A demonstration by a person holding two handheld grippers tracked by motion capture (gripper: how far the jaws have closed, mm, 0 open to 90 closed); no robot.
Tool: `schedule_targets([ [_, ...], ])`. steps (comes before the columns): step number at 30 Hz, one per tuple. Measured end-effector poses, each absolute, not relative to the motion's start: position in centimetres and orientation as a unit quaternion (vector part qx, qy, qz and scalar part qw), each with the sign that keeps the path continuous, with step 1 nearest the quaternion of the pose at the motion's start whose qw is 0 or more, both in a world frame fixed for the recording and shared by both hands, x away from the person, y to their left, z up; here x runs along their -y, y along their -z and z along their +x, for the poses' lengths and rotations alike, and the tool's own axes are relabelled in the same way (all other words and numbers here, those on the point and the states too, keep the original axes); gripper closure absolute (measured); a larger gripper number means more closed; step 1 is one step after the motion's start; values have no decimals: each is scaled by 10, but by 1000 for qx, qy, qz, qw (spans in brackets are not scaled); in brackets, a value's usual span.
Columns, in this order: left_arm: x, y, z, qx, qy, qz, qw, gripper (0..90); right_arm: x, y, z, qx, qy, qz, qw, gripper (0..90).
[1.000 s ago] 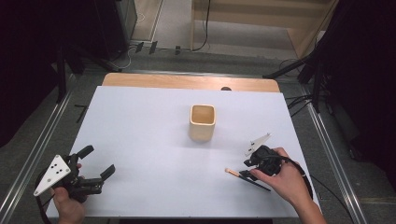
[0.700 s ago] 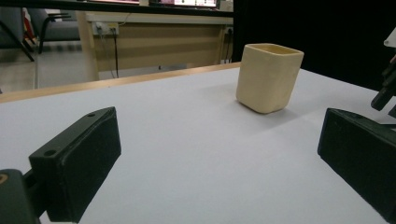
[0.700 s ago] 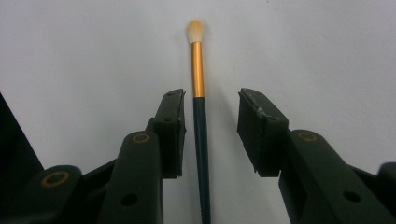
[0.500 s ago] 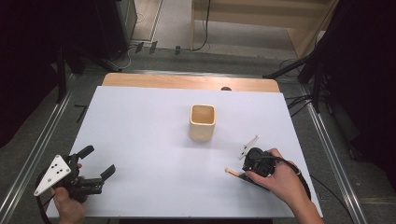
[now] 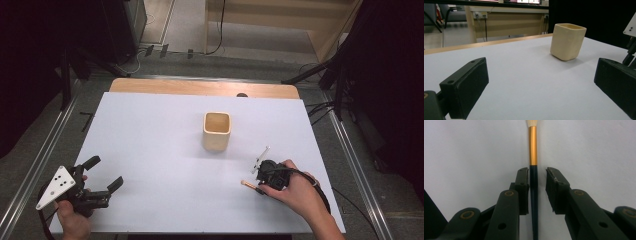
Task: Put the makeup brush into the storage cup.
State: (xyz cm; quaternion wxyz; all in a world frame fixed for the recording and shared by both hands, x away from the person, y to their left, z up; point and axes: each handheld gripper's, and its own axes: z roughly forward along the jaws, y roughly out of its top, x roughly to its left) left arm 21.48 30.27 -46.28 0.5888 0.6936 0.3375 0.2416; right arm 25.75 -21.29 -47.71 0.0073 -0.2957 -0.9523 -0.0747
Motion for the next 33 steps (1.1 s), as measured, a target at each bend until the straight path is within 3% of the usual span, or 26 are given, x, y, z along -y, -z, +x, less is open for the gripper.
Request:
schedule_targets([
  [17,-302,463,215,-335,-241,697,587,2,202,480,257,957,44,-285,-11,842],
  [33,-301,463,215,-335,-240,697,587,2,201,480,257,959,42,-281,-11,847],
])
